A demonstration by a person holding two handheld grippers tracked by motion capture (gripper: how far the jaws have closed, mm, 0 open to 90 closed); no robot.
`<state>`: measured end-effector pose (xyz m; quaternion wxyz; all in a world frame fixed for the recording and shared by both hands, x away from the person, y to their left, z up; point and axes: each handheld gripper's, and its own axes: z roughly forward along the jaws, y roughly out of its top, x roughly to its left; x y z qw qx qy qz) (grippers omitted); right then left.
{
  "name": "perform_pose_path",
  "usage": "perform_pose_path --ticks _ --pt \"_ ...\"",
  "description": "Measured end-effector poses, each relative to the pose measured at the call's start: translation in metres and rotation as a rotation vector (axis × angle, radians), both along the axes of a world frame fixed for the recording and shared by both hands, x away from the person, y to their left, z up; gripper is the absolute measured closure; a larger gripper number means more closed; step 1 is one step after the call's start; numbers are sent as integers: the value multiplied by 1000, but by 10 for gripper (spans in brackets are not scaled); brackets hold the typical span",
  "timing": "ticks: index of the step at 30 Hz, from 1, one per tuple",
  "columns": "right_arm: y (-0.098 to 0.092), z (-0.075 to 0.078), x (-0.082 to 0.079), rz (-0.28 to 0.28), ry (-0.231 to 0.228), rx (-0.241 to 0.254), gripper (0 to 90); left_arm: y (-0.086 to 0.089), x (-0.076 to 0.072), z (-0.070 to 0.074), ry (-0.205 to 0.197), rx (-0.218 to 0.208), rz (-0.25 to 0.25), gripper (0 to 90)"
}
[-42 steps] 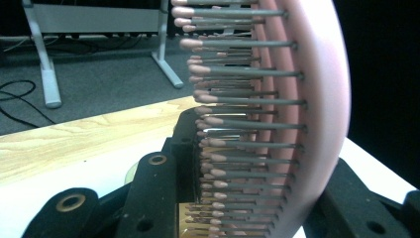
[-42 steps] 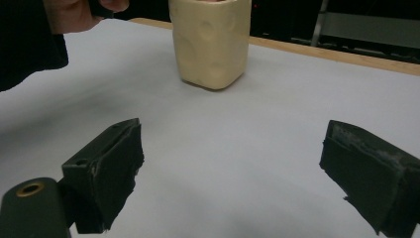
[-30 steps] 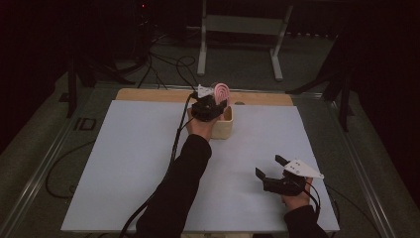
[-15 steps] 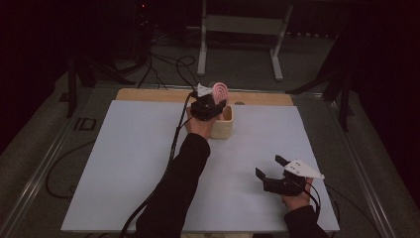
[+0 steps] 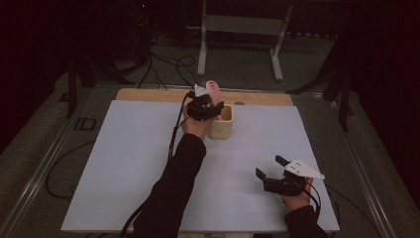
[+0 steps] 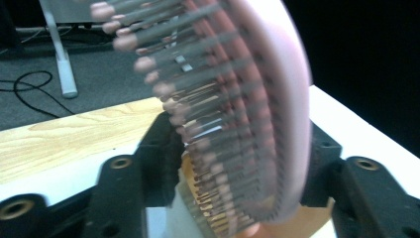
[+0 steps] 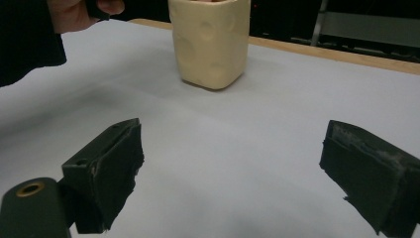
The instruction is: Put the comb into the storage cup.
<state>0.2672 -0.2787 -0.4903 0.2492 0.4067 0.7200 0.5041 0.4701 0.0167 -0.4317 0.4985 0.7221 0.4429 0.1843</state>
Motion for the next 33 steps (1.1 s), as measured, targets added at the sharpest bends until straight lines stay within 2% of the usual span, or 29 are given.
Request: perform_pose_path --ticks 9,18,22,30,33 --pt "-1 0 0 -2 -3 2 92 -1 -4 1 -34 26 53 240" --pt "-1 0 0 -2 -4 1 92 1 -7 3 -50 37 56 149" --pt "-1 0 0 -2 -3 2 92 3 -10 2 -73 20 58 118" --pt "0 0 0 -1 1 1 92 14 -10 -4 -50 44 63 48" --pt "0 0 0 1 1 0 92 18 -12 -4 -54 29 56 38"
